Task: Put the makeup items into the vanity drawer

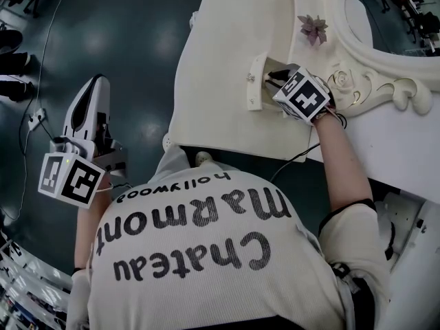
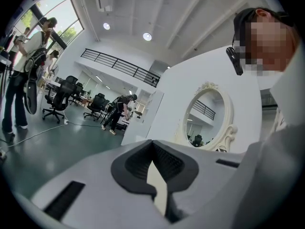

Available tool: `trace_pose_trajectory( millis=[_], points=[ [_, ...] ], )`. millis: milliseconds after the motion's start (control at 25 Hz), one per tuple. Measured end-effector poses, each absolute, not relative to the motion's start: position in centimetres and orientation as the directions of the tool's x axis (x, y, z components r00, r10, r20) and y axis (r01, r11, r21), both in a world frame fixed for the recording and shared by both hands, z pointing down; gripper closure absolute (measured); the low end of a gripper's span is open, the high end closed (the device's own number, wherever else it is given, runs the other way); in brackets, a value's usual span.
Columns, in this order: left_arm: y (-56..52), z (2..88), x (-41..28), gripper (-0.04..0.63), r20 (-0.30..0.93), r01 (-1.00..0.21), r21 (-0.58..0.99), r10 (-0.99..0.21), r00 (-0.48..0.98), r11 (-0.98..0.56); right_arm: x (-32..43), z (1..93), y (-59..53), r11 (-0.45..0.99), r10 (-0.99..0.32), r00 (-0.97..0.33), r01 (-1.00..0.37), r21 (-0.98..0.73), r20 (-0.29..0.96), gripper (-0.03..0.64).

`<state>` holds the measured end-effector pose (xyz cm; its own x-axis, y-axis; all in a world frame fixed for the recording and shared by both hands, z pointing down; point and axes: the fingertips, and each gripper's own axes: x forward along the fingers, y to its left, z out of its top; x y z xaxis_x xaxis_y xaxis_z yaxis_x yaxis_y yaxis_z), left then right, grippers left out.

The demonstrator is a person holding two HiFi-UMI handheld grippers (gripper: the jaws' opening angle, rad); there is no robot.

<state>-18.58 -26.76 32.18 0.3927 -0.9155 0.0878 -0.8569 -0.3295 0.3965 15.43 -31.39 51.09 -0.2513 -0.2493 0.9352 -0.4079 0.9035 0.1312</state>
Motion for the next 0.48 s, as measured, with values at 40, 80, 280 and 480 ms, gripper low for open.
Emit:
trace_pose_trajectory(
  millis=[40, 80, 280, 480],
  points=[
    [-26.7, 32.2, -18.7, 0.588, 0.088, -0.857, 0.398, -0.916, 0.391, -0.328, 15.5, 51.2, -31.4, 0.903, -0.246, -0.249, -0.411, 0.128, 0.937, 0.529],
    [-26.7, 32.2, -18.8, 0.588, 0.088, -0.857, 0.399, -0.916, 0.390, -0.327, 15.5, 51.3, -31.4, 0.902, -0.242, -0.245, -0.413, 0.125, 0.939, 0.529],
    [-26.7, 32.4, -18.6, 0.588, 0.089, -0.856, 0.402, -0.917, 0.389, -0.324, 16.1, 51.8, -31.0, 0.899, -0.222, -0.227, -0.424, 0.109, 0.948, 0.525],
    [-26.8, 32.7, -18.5, 0.588, 0.092, -0.855, 0.405, -0.916, 0.391, -0.324, 16.5, 52.1, -31.2, 0.895, -0.227, -0.218, -0.432, 0.115, 0.949, 0.520]
  ],
)
